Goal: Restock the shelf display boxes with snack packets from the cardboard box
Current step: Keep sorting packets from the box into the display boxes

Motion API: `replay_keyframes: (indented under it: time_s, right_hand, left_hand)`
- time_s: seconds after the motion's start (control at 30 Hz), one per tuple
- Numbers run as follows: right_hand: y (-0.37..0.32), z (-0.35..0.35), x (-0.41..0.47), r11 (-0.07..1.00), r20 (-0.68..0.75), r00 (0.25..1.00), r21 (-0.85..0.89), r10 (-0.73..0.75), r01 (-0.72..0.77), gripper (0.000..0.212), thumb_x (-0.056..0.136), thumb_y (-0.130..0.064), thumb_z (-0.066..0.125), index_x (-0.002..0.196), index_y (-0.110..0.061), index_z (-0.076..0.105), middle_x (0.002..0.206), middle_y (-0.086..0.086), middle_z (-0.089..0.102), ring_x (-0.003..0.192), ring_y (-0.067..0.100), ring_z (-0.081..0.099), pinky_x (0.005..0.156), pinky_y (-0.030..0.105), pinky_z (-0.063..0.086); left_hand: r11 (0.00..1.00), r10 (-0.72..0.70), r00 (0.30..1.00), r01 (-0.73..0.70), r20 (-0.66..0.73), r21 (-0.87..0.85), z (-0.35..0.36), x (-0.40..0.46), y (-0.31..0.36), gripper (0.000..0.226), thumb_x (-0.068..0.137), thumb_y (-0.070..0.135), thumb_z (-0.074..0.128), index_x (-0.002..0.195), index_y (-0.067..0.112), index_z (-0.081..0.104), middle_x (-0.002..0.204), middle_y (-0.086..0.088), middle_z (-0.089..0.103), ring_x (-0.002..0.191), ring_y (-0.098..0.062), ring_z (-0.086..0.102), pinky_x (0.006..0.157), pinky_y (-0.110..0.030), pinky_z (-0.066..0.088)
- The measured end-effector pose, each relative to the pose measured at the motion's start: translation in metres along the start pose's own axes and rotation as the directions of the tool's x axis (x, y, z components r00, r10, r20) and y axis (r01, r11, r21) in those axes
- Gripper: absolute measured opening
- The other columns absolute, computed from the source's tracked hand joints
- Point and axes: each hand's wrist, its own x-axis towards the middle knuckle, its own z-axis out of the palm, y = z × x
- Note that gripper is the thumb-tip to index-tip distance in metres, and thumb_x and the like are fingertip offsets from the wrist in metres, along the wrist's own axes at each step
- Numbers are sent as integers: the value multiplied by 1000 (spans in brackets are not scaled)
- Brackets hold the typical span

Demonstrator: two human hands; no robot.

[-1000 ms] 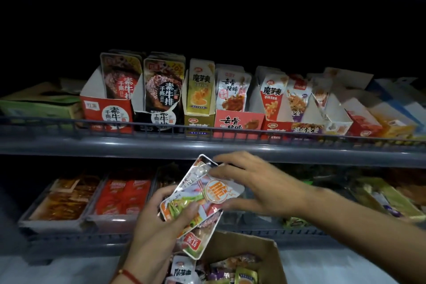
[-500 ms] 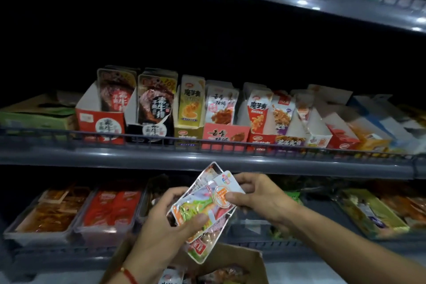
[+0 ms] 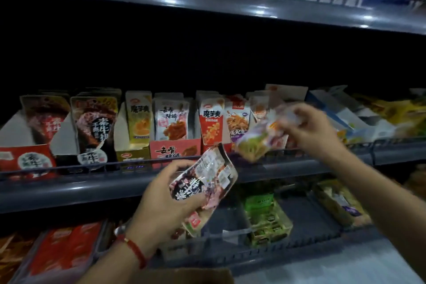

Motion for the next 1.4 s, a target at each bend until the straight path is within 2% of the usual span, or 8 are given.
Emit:
replay_keyframes:
  time_s: [0.17, 0.4, 0.6, 0.83, 0.93, 1.07, 1.23, 1.4]
  right_hand:
    - [4, -35, 66, 962, -222, 958, -243, -181, 125, 16, 98, -16, 64, 108, -27, 59, 96, -5, 65, 80, 12, 66, 56, 19, 52]
    - [41, 4, 135, 810, -71, 995, -587, -75, 19, 48, 89, -9, 73, 134, -16, 56, 125, 19, 63, 108, 40, 63, 74, 41, 50]
    - [65, 51, 142, 726, 89, 993, -678, -74, 115, 28, 96, -16, 66, 124, -18, 63, 109, 15, 69, 96, 36, 66, 69, 38, 47]
    - [68, 62, 152, 522, 82, 958, -824, -277, 221, 18, 93, -14, 67, 110, -9, 70, 97, 16, 69, 83, 34, 66, 63, 37, 46]
    - [55, 61, 139, 532, 50, 956, -822, -288, 203, 23, 93, -10, 68, 113, 1, 64, 104, 26, 66, 90, 41, 64, 71, 46, 50]
    - [17, 66, 92, 658, 47, 913, -679, -404, 326, 39, 101, -37, 49, 128, -10, 56, 120, 14, 60, 108, 32, 57, 87, 43, 46]
    - [-40, 90, -25, 810, 299, 825, -213, -479, 547, 46, 97, -56, 38, 121, -22, 58, 116, -7, 59, 105, 5, 53, 92, 28, 48]
    - [-78, 111, -92, 698, 561, 715, -305, -418, 648, 84, 80, -93, 34, 149, -45, 30, 146, -17, 41, 125, -5, 25, 109, 38, 30]
  left_hand:
    - [987, 78, 993, -64, -92, 145, -11, 12, 8, 53, 77, 5, 84, 106, 45, 65, 107, 5, 68, 76, -20, 76, 62, -46, 65]
    - [981, 112, 988, -94, -103, 169, -8, 34, 15, 57, 81, 9, 82, 119, 45, 59, 98, -5, 76, 81, -19, 77, 70, -41, 65]
    - [975, 113, 990, -93, -88, 204, -5, 34, 15, 48, 83, 11, 80, 118, 36, 59, 99, 2, 74, 81, -5, 74, 63, -23, 61]
    - [985, 96, 988, -76, -123, 157, -18, 32, 3, 43, 85, 7, 78, 117, 31, 63, 99, 5, 78, 87, -14, 77, 72, -34, 64]
    - [990, 56, 992, -41, -115, 135, -20, 30, 0, 33, 88, 9, 75, 112, 29, 65, 98, 1, 79, 87, -19, 77, 76, -43, 64]
    - [997, 28, 987, -15, -158, 80, -29, 26, -5, 29, 90, 9, 74, 103, 35, 70, 100, 0, 78, 93, -23, 76, 83, -55, 61]
    - [999, -32, 967, 25, -253, -34, -43, 17, 0, 31, 89, 5, 74, 106, 31, 72, 96, 2, 78, 95, -21, 73, 95, -52, 57]
    - [975, -150, 945, 92, -289, -204, -65, -2, 4, 24, 86, 4, 77, 105, 18, 73, 100, -11, 78, 100, -33, 73, 101, -56, 53]
